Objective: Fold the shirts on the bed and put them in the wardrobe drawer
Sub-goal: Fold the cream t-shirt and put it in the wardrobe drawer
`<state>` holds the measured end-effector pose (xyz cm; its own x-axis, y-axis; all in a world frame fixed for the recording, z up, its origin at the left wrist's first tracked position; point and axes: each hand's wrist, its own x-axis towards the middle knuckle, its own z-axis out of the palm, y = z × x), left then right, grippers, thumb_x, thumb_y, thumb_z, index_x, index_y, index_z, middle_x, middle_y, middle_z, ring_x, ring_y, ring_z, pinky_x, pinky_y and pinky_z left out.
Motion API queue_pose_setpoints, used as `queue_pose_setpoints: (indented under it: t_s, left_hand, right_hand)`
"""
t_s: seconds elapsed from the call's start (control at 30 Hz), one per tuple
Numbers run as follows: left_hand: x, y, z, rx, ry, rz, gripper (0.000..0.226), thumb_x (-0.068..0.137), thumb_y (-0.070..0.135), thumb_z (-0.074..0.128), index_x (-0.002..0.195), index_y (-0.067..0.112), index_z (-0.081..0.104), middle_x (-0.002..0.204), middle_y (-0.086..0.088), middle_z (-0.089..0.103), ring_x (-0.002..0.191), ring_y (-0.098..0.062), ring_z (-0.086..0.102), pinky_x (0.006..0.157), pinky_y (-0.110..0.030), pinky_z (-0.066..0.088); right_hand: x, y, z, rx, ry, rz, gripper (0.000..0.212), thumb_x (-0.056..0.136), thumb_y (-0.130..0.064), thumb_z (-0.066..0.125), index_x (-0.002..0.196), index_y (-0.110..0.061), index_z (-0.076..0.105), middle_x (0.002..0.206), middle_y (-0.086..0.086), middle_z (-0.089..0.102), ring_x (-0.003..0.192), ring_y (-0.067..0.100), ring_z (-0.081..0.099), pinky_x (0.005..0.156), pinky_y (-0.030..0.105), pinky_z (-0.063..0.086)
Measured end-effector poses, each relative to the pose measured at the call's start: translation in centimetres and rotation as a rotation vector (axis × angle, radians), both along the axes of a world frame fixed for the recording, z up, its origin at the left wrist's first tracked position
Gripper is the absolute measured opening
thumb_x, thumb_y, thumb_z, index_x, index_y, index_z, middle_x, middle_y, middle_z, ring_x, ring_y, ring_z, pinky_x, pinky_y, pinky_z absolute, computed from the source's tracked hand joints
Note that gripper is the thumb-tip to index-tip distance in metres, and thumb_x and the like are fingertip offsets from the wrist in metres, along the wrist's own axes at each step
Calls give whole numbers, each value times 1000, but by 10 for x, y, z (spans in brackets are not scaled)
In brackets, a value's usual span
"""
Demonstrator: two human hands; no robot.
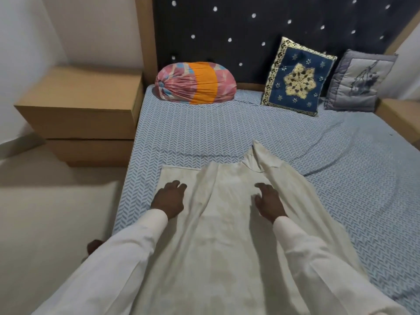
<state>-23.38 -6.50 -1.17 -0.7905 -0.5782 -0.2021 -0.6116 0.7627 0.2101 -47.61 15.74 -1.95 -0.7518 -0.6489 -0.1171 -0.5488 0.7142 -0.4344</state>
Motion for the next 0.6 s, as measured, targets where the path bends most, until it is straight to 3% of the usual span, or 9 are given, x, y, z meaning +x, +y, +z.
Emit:
queue_pose_setpoints:
  t_s: [0.07,0.17,0.3,0.4,0.47,0.6]
  left_hand:
    - [-8,-36,-2,1,-46,-17,59,94,13,46,150,17,29,158,-9,22,145,-26,23,109,-43,35]
    - [-23,-81,-4,-54,-94,-73,65,94,8,45,153,16,21,160,-9,17,147,-29,18,111,-48,33]
    - [-40,-124,-12,-105,-127,-116,53,95,25,53,144,16,34,142,-11,39,130,-33,37,100,-49,38]
    - [-46,-146,-13,-82,-119,-122,38,93,32,58,126,15,50,126,-10,50,119,-30,43,91,-42,43]
    - [-44,-158,-11,-48,-74,-122,28,94,30,55,119,17,56,120,-9,56,113,-29,49,86,-37,44]
    - [-24,-182,1,27,114,108,14,95,28,52,105,19,55,104,-12,63,95,-32,59,70,-32,38]
  right_hand:
    - [-15,-39,3,44,-6,70,47,88,-6,54,135,-13,52,138,15,47,124,35,48,104,37,38]
    - [-37,-87,11,153,-17,127,59,87,2,49,143,-14,43,149,12,36,127,31,48,103,36,40]
    - [-64,-127,8,425,26,177,75,90,-9,51,153,-34,20,148,14,33,124,36,51,97,40,45]
    - [-64,-143,4,506,87,142,59,95,-15,41,146,-42,29,135,17,40,107,41,58,88,46,52]
    - [-66,-149,2,516,144,134,46,96,-18,39,139,-36,37,129,19,40,102,42,60,86,48,53]
    - [-77,-158,6,490,151,201,20,87,-26,36,106,-30,43,116,23,45,102,44,56,79,54,56]
